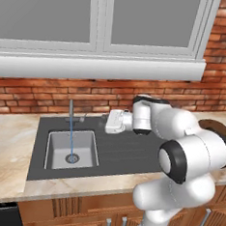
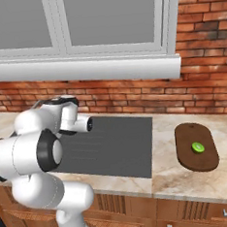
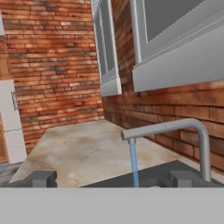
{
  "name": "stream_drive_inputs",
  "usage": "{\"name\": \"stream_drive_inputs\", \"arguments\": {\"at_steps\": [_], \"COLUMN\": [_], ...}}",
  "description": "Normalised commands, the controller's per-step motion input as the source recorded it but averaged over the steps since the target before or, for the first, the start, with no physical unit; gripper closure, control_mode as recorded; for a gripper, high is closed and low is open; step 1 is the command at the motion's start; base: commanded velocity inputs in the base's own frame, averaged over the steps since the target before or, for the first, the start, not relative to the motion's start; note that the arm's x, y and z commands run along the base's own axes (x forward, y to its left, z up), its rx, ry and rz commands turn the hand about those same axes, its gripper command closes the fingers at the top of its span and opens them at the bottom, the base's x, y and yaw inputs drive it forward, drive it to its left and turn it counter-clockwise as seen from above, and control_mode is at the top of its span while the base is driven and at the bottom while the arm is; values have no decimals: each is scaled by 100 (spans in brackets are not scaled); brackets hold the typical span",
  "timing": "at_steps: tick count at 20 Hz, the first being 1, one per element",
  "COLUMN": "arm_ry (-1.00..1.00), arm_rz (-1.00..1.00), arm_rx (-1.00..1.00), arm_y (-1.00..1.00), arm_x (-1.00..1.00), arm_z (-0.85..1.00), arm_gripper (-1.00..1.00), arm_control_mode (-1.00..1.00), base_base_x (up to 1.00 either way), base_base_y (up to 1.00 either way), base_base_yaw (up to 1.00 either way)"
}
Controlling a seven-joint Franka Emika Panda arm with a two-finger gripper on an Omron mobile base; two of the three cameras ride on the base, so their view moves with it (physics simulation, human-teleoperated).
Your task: Pick the kiwi from the sink and place it on the cutting board to airdry. Then turn off the sink faucet.
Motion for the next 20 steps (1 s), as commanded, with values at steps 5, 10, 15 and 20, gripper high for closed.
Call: {"name": "stream_drive_inputs", "arguments": {"at_steps": [5, 10, 15, 20], "arm_ry": [0, 0, 0, 0], "arm_rz": [0, 0, 0, 0], "arm_rx": [0, 0, 0, 0], "arm_y": [0, 0, 0, 6], "arm_x": [20, 20, 11, 15], "arm_z": [0, 0, -6, -7], "arm_gripper": [-100, -100, -100, -100], "arm_control_mode": [-100, -100, -100, -100], "base_base_x": [0, 0, 0, 0], "base_base_y": [0, 0, 0, 0], "base_base_yaw": [0, 0, 0, 0]}}
